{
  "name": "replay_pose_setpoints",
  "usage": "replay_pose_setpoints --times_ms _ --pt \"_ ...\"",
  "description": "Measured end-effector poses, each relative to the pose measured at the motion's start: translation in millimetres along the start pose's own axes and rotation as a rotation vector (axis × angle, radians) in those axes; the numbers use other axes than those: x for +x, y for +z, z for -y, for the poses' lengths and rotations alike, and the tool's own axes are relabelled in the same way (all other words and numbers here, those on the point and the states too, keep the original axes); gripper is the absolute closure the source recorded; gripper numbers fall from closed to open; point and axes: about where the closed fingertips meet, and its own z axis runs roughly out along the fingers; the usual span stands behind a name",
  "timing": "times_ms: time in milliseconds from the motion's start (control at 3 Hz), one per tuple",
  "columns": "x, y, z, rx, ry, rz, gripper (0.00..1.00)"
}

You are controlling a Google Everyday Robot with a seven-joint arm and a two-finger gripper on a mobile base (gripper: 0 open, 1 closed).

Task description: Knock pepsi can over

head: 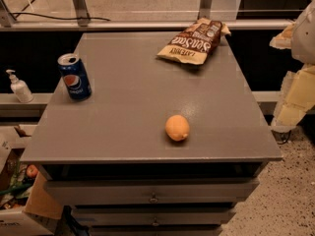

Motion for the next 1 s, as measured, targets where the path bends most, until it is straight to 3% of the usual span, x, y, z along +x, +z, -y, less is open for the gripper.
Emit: replay_pose_setpoints --times_ms 1000 --pt "-3.4 12.3 3.3 0.007 0.009 0.042 0.00"
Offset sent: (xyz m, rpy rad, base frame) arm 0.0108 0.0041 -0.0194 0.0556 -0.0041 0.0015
